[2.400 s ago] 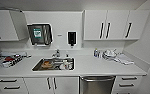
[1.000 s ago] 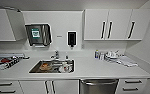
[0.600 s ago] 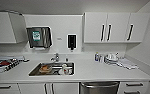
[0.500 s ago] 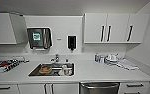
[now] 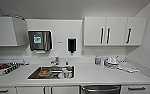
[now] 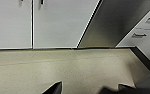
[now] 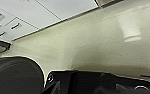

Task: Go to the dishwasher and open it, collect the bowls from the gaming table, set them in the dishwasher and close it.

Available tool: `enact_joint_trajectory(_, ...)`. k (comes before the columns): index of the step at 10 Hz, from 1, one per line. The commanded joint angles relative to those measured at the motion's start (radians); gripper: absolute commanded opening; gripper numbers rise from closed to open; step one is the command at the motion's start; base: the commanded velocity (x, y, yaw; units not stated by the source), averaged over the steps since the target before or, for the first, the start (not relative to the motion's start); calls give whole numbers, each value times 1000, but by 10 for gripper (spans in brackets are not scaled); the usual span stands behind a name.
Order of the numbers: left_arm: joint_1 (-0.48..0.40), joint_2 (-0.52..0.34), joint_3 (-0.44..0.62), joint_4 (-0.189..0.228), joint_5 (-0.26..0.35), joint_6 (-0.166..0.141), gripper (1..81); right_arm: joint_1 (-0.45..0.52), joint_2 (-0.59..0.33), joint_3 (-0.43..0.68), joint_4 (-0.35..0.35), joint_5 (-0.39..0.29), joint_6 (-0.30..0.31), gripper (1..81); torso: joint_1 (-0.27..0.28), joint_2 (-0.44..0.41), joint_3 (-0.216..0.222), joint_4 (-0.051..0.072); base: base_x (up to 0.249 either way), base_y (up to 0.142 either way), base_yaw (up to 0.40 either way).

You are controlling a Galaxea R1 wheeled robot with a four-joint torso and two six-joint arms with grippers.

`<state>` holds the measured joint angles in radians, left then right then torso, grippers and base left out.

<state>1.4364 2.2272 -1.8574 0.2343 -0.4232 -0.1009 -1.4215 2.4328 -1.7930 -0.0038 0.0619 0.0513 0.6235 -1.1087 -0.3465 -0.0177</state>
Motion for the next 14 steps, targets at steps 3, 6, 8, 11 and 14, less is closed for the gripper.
enact_joint_trajectory(3, -98, -6, -5, 28, 40, 1, 811, 77, -32, 15, 10, -31, 1, 811, 106, -166, -94, 0, 0, 0, 0)
enact_joint_trajectory(6, -96, 0, -3, 27, 38, 0, 811, 78, -30, 15, 10, -31, 1, 811, 156, -247, -152, 0, 0, 0, 0)
enact_joint_trajectory(8, -98, -4, -8, 27, 38, -2, 811, 80, -30, 15, 10, -31, 2, 811, 202, -319, -220, 0, 0, 0, 0)
enact_joint_trajectory(11, -110, -4, -6, 28, 38, -2, 811, 84, -35, 17, 10, -31, 22, 811, 266, -423, -215, 0, 0, 0, 0)
enact_joint_trajectory(14, -118, -3, -6, 28, 40, -2, 811, 86, -33, 15, 8, -30, 28, 811, 324, -513, -232, 0, 0, 0, 0)
